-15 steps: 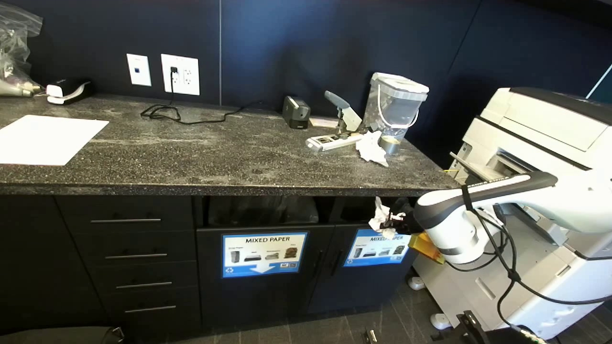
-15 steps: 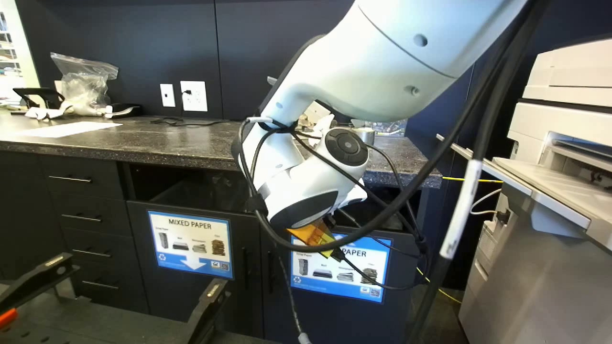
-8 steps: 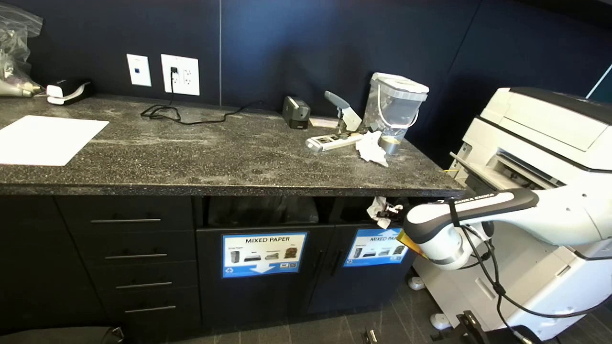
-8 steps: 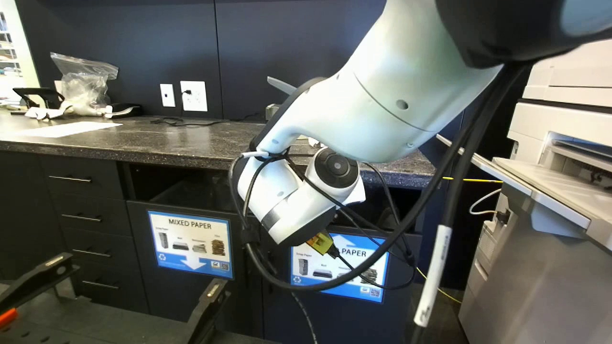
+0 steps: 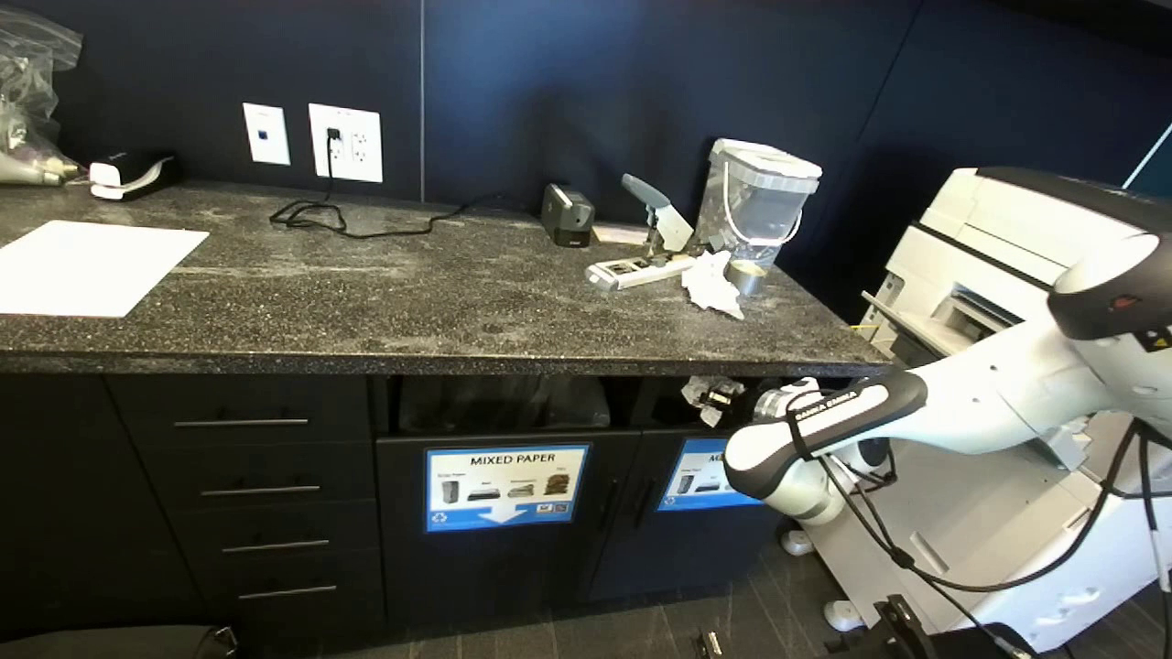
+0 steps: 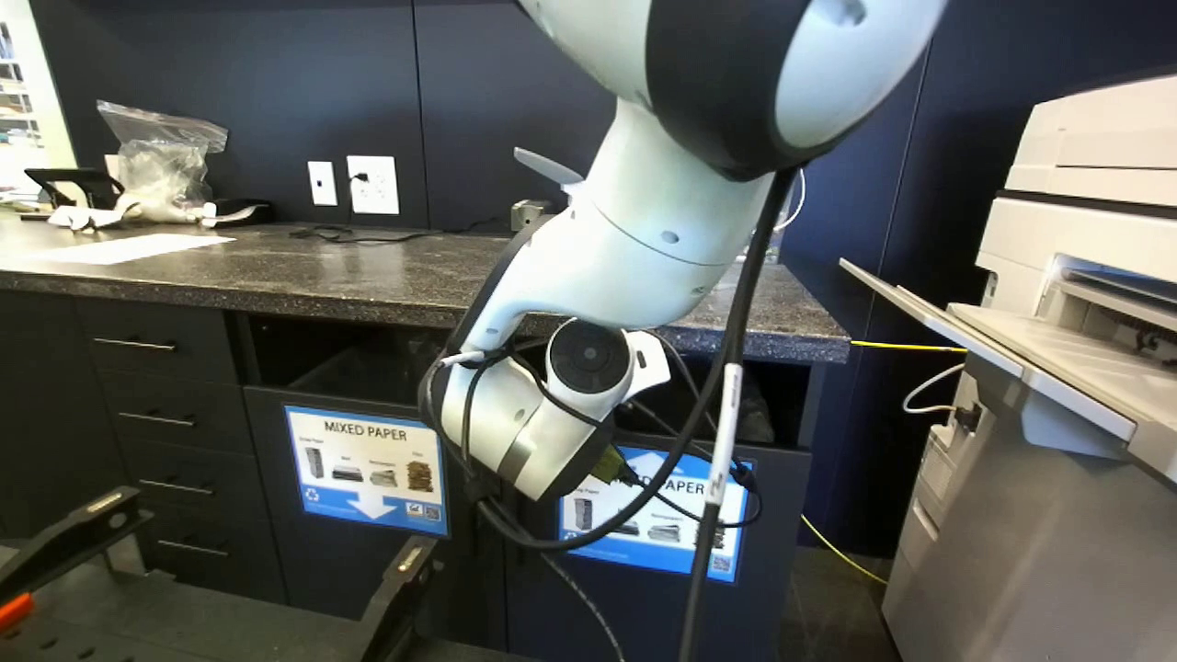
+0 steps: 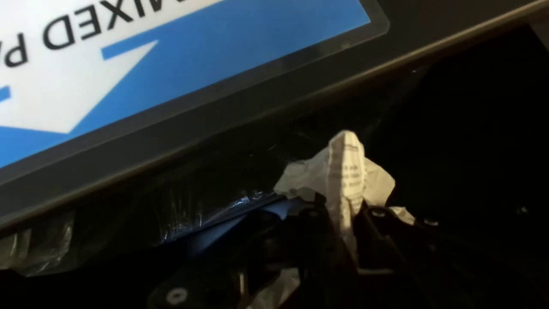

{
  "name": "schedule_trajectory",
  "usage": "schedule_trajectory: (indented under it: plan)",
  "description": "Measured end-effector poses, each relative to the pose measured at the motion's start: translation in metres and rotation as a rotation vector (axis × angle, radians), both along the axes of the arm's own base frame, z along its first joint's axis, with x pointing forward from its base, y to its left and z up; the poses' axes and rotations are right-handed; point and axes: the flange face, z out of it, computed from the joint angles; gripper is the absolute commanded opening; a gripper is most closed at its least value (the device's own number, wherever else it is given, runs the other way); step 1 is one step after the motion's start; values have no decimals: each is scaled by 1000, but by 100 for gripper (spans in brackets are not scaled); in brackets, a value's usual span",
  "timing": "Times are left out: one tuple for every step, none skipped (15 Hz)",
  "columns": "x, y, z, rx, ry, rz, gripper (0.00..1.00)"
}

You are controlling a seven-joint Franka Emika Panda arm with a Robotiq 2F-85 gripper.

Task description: Put the tissues in the rubbish bin.

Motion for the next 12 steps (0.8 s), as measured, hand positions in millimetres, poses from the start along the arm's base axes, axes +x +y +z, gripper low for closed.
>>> schedule_trajectory:
  plan:
    - [6, 3, -1, -13, -14, -1, 11]
    - [12, 5, -3, -25, -26, -1, 11]
    - [17, 6, -4, -35, -33, -2, 10]
    - [22, 7, -6, -45, -38, -3, 13]
    - [25, 7, -7, -53, -40, -4, 36]
    - [29, 6, -9, -61, -38, -8, 38]
    - [32, 5, -10, -70, -36, -11, 38]
    - [34, 4, -12, -77, -33, -16, 45]
    - [36, 3, -13, -84, -30, -22, 52]
    - [37, 2, -14, -91, -27, -27, 59]
    - [38, 2, -15, -96, -25, -31, 68]
    - [38, 1, -17, -101, -24, -37, 75]
